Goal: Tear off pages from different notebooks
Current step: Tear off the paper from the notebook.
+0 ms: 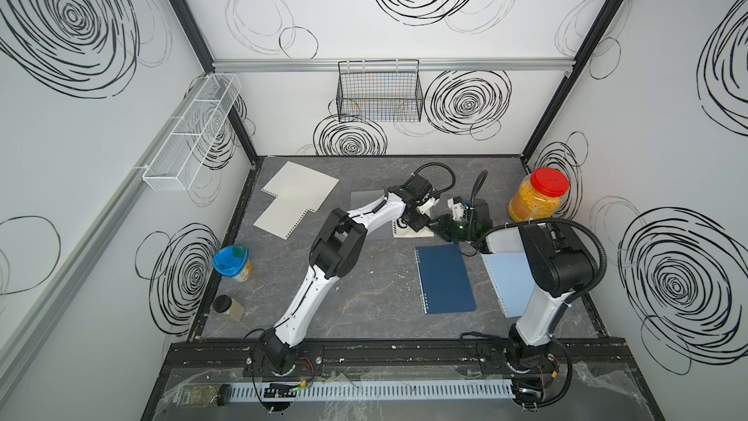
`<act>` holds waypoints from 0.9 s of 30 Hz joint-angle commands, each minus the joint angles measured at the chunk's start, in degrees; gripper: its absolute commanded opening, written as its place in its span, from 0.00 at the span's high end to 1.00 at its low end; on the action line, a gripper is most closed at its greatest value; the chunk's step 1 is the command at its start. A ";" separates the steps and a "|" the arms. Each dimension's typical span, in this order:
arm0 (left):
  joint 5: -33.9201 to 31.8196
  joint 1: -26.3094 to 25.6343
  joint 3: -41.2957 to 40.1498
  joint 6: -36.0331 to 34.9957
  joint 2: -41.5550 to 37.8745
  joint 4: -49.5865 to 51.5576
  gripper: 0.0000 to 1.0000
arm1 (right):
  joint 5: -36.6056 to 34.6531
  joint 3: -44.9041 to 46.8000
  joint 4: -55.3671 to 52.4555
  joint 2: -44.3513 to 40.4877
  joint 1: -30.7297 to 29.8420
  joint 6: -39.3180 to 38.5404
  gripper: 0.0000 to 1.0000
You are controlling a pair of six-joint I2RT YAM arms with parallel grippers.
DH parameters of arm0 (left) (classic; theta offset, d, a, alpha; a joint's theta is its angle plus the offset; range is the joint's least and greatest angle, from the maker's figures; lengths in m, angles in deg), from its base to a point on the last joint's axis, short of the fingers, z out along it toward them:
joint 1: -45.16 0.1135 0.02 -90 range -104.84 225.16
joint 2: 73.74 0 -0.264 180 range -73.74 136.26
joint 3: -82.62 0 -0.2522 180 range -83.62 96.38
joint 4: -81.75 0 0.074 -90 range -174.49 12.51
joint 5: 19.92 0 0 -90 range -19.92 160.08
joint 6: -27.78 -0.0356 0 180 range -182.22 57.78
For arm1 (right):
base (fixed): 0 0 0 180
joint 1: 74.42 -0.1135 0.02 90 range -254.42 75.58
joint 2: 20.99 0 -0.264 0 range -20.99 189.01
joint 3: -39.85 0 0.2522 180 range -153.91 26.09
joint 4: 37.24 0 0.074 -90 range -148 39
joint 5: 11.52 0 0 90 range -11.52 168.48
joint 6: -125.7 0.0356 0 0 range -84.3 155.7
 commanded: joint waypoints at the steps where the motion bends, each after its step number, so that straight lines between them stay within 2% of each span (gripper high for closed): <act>1: -0.81 0.35 -3.99 -1.10 5.40 10.82 1.00 | 0.21 -1.51 -0.61 0.97 -0.42 -0.45 0.70; 16: -0.88 0.37 -4.07 -1.27 5.32 10.96 1.00 | 0.28 -3.25 -2.79 2.18 -0.48 -1.07 0.87; 23: -1.15 0.37 -4.00 -1.07 5.07 11.07 1.00 | 0.72 -3.36 -3.27 2.54 -0.47 -1.35 0.98; 27: -0.82 0.55 -3.47 -0.71 4.21 10.89 1.00 | 0.74 -3.03 -3.32 2.24 -0.44 -1.46 1.00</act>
